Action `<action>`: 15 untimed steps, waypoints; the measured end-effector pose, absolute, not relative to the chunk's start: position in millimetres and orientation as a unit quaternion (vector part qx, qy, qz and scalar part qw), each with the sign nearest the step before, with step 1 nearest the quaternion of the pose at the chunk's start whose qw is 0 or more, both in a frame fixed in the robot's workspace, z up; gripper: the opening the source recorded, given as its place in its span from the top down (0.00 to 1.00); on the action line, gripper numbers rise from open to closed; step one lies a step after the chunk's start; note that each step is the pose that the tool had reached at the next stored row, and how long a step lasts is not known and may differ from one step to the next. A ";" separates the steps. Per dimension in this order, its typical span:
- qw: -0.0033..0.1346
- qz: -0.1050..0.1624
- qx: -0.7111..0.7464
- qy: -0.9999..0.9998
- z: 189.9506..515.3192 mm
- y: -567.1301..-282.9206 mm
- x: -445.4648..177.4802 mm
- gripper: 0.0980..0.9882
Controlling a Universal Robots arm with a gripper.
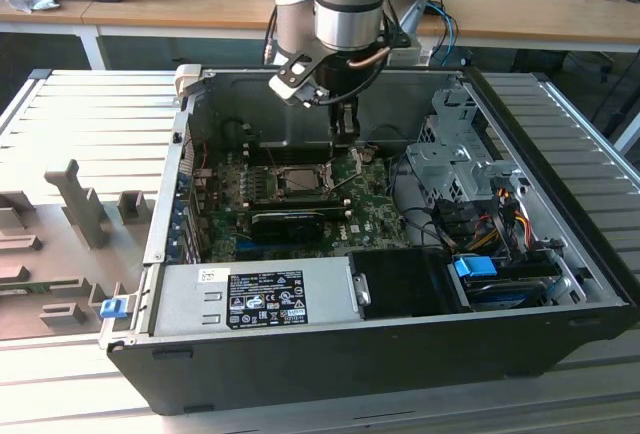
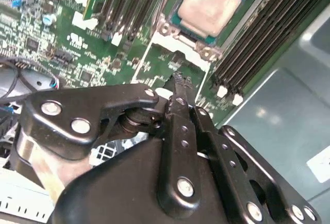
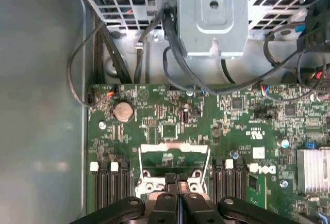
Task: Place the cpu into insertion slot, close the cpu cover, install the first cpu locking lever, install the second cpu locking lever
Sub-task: 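Close the cpu cover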
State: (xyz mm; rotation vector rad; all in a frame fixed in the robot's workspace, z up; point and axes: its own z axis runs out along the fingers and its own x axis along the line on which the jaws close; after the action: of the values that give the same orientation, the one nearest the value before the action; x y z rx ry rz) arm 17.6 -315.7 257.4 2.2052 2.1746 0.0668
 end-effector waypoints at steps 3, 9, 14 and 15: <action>0.021 0.021 0.712 0.702 257.4 -315.7 34.3 0.99; 0.021 0.021 0.712 0.702 257.3 -315.0 52.4 0.99; 0.021 0.021 0.712 0.702 257.3 -315.0 57.1 0.99; 0.021 0.021 0.712 0.702 257.3 -315.0 58.2 0.99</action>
State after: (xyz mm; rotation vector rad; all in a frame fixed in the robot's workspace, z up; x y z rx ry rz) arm 58.2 -315.0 257.3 2.2062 2.1762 0.0636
